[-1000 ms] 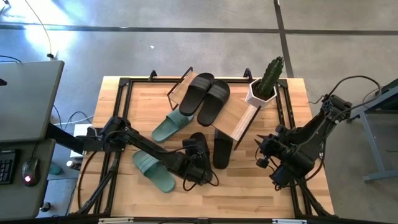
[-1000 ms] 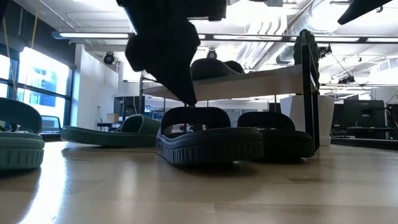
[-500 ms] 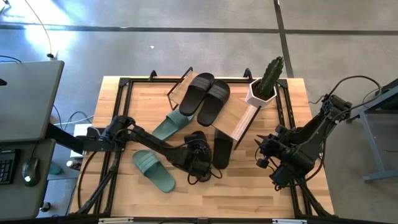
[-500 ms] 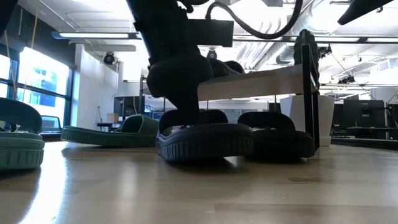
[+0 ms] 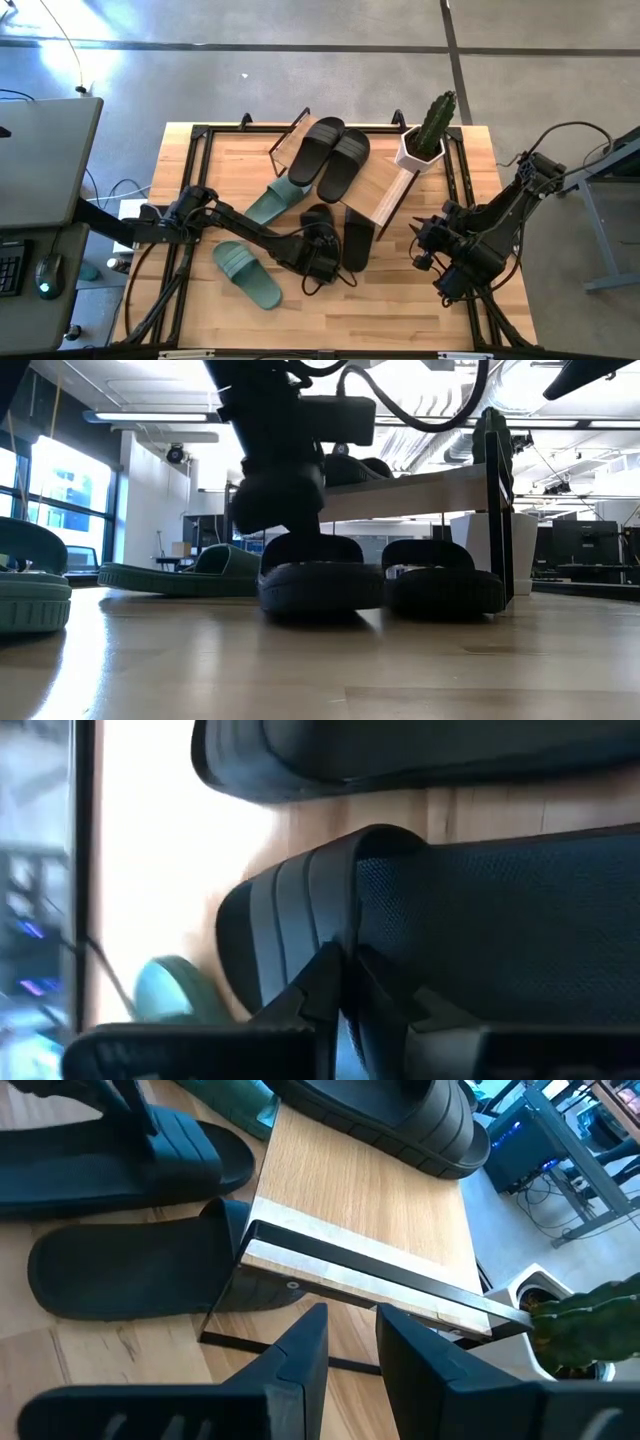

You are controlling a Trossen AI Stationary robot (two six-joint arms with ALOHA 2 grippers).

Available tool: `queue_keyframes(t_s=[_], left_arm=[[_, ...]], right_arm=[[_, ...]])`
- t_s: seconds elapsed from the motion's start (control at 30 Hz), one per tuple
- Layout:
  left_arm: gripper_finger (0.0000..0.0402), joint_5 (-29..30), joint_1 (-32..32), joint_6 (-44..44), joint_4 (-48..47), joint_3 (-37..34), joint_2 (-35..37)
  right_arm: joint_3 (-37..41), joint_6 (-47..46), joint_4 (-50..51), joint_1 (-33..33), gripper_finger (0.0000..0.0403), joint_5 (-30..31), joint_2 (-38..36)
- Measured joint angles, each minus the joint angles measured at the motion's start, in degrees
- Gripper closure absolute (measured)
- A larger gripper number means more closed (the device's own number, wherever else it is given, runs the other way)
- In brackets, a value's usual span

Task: Pick and place slides into the shelf
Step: Move the black slide under the shelf

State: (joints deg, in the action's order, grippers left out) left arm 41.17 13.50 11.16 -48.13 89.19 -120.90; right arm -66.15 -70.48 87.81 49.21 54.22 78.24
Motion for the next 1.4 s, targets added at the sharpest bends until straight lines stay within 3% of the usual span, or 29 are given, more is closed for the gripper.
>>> queue_keyframes(t_s=[0.2, 0.4, 0.67, 1.13, 1.4], left_arm=[[0.0396, 1.0, 0.0, -12.5, 0.5, 0.0, 0.0], [0.0399, 3.4, 0.9, -17.3, 0.8, 1.6, 0.0], [0.04, 3.5, 0.7, -31.2, 8.2, 2.7, 0.0], [0.0401, 3.7, -1.6, -41.4, 15.6, -2.8, 0.1], [0.039, 2.8, -2.8, -42.1, 15.5, -3.0, 0.2]], right_arm=[[0.0, 0.0, 0.0, 0.0, 0.0324, -0.2, 0.0], [0.0, 0.0, -0.1, 0.0, 0.0324, -2.4, 0.0], [0.0, -1.1, -0.2, 0.0, 0.0324, -2.8, 0.0], [0.0, -1.5, -1.4, 0.0, 0.0324, -4.6, 0.0], [0.0, -1.5, -2.8, 0.0, 0.0324, -4.6, 0.0]])
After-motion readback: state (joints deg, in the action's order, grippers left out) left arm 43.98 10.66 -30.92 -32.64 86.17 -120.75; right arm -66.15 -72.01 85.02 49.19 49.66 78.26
